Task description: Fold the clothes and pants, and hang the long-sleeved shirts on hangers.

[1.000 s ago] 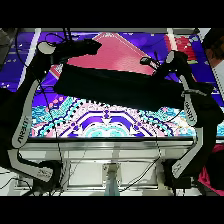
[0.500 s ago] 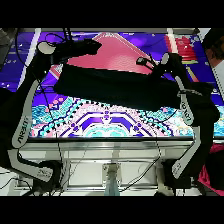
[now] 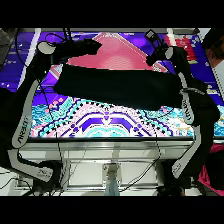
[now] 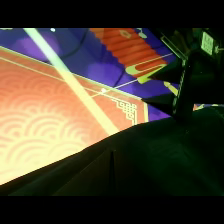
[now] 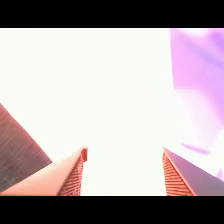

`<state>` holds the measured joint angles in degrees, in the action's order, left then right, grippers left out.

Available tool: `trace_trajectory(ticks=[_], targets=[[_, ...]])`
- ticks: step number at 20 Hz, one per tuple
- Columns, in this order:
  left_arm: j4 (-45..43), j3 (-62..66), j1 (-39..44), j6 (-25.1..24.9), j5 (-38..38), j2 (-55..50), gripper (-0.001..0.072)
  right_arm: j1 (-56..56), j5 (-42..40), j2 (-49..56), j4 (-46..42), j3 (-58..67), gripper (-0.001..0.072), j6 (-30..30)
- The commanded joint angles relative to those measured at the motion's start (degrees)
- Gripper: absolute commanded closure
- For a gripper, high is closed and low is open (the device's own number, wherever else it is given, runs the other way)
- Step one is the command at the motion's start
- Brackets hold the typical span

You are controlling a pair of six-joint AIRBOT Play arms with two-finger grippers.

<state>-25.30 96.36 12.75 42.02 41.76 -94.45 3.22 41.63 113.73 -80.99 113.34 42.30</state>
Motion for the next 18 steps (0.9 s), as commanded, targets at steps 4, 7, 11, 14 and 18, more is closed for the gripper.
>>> trace_trajectory(ticks=[4, 7, 11, 14, 18], targets=[[-1.6, 0.0, 3.1, 6.32, 4.04, -0.72, 0.07, -3.13, 8.76, -2.82, -0.9, 4.7, 0.0675, 4.0], [-11.78, 0.0, 10.88, 21.31, 5.35, -2.95, 0.07, -10.12, 21.44, -5.64, 1.03, 4.68, 0.0678, 21.73], [-14.53, 0.02, 23.98, 30.77, 3.13, -8.2, 0.0699, -26.47, 34.05, -7.41, 25.92, 1.18, 0.0679, 24.61], [-14.49, 0.02, 31.71, 37.81, -3.17, -12.96, 0.0699, -36.96, 42.21, -8.74, 32.02, 0.39, 0.0679, 27.61], [-14.53, 0.02, 36.44, 47.87, -12.76, -17.62, 0.0699, -48.22, 49.86, -10.05, 32.24, -0.02, 0.0678, 34.73]])
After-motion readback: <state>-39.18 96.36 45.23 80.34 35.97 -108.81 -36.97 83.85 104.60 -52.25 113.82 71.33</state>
